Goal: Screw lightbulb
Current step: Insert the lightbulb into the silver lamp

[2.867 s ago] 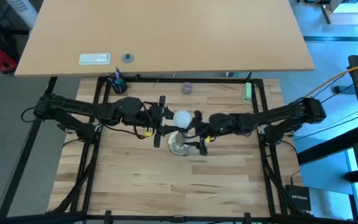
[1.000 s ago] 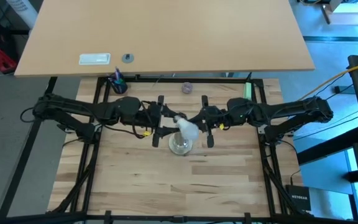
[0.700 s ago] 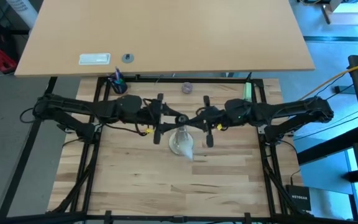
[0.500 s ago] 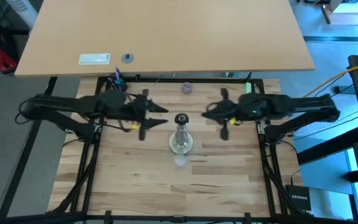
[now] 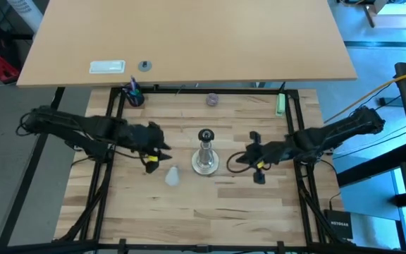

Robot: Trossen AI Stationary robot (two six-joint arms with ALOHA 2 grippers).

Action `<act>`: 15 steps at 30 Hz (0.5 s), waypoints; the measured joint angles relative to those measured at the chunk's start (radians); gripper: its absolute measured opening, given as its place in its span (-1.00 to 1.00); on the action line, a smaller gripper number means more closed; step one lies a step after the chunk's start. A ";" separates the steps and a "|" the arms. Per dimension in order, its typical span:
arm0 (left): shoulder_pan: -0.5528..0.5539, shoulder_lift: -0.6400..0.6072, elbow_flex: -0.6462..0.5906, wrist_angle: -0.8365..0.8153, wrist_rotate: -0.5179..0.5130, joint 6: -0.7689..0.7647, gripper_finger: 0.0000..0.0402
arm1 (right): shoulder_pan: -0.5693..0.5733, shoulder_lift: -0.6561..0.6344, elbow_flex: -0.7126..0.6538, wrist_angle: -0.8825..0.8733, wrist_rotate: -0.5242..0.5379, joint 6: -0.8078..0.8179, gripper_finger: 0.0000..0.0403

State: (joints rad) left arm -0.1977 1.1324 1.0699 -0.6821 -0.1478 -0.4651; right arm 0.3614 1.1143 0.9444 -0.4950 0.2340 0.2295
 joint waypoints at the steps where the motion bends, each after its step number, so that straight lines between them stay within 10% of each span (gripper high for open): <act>1: -0.006 0.009 -0.020 -0.027 0.002 -0.020 -0.16 | 0.002 0.004 -0.029 0.033 -0.005 0.002 -0.96; 15: -0.037 0.212 -0.153 -0.268 0.143 -0.232 -0.16 | 0.005 0.064 -0.114 0.159 -0.025 0.050 -0.95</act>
State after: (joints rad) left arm -0.2344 1.3442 0.9166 -0.9501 -0.0051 -0.6969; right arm 0.3664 1.1781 0.8302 -0.3360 0.2090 0.2790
